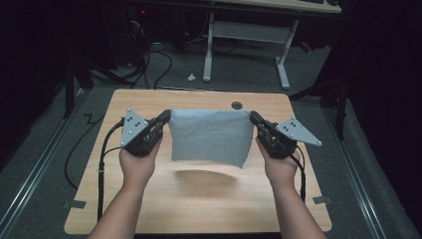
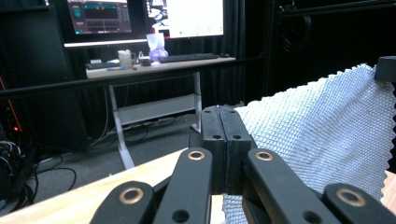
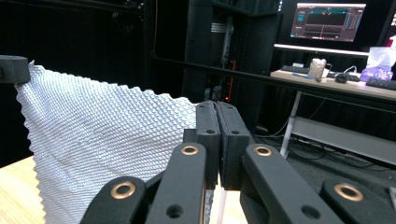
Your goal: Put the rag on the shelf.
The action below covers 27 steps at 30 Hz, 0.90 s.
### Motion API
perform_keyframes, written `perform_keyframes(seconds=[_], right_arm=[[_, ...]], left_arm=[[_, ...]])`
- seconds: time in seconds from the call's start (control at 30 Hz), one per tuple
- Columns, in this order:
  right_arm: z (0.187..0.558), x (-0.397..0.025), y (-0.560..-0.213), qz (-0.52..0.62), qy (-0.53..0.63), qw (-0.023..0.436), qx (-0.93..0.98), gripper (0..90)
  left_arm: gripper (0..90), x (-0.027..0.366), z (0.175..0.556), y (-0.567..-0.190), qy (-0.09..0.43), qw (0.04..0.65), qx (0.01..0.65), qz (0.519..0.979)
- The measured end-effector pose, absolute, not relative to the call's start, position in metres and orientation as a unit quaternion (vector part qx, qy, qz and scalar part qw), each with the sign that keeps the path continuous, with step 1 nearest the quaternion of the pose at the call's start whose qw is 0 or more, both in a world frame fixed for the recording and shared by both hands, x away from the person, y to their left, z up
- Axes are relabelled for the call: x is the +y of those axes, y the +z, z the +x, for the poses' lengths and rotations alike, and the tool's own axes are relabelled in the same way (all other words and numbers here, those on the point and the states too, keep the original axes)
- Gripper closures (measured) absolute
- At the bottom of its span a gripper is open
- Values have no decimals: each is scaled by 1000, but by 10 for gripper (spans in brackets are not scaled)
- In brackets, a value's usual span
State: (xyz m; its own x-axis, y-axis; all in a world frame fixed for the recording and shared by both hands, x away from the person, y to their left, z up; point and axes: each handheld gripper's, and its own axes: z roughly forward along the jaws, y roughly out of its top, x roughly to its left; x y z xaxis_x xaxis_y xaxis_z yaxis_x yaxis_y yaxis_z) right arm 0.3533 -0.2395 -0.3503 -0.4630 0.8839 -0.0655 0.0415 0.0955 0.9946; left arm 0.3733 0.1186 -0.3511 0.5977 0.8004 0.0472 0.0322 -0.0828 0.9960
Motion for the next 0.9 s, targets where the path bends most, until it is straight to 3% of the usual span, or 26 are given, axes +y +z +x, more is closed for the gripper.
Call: perform_keyframes(seconds=[0.9], right_arm=[[409, -241, -330, 381, 566, 367, 632, 896]], left_arm=[[899, 109, 430, -332, 352, 576, 314, 668]])
